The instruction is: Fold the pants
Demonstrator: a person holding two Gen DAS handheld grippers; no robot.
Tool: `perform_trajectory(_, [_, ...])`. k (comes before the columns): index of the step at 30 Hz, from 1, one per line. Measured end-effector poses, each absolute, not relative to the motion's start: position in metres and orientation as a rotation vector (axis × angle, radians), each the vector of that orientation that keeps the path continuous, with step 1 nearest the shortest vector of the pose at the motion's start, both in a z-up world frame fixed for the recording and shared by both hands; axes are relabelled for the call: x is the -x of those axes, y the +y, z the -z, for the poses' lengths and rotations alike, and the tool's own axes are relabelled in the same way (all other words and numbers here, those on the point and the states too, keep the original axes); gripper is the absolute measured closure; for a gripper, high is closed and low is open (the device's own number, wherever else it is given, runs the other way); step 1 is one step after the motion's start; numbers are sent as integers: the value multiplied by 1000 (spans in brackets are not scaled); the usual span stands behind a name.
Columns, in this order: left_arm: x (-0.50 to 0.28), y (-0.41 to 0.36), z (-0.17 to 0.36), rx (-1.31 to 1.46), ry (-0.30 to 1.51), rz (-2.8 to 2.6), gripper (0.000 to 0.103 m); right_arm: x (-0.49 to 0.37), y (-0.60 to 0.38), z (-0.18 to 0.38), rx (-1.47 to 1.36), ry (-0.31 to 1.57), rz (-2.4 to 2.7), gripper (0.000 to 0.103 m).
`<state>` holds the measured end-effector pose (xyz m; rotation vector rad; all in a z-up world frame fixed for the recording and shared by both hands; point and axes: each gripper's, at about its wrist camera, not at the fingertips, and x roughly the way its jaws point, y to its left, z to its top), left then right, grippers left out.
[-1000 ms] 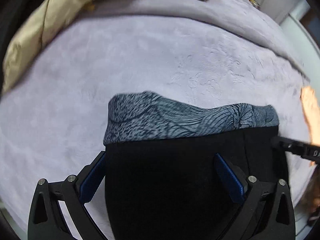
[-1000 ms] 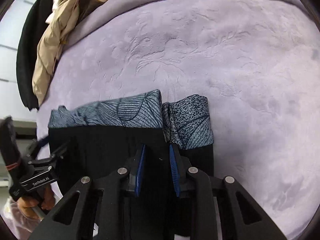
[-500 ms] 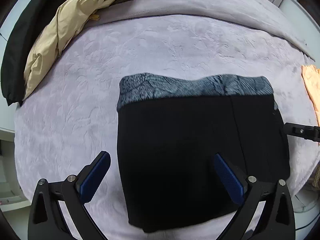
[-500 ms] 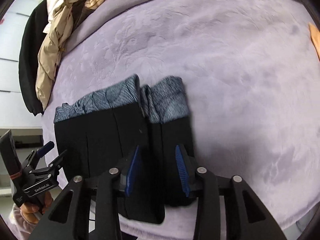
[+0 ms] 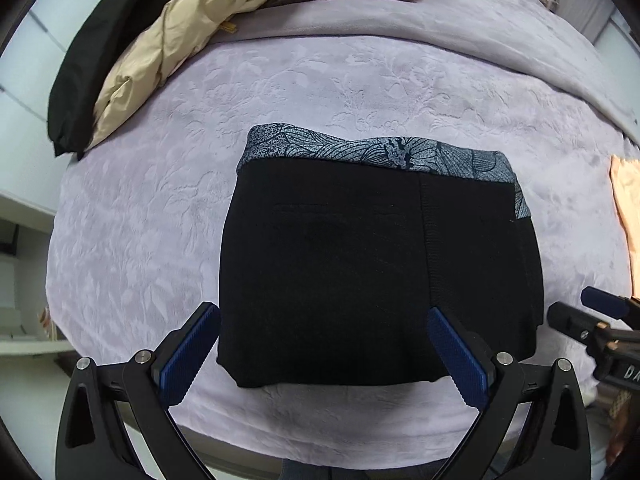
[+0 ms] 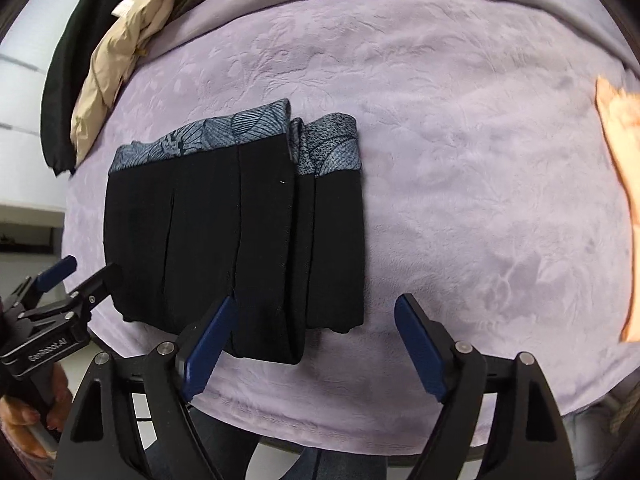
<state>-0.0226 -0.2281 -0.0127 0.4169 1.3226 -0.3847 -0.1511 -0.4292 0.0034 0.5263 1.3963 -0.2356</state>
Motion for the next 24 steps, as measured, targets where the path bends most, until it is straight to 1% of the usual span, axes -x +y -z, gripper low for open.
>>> perform_trajectory(1, [26,-228,11,-410,1320,369,0,150,-427,-5,-500,1396,228,15])
perform_trajectory(2, [30,-227,8,-407,1317,354,0,149,-426,-8,-476,1393,224,8])
perform_trajectory(3, [33,-227,6,-404,1314,345,0,150,-425,-11,-463,1388,222,8])
perform_trajectory(15, [33,-207,-6,-411,1281,385,0,155,-408,-25,-494,1351,240,8])
perform_trajectory(24, [18,-169,-24,-359,1235,418,0,168,-387,-44,-506,1288,350,8])
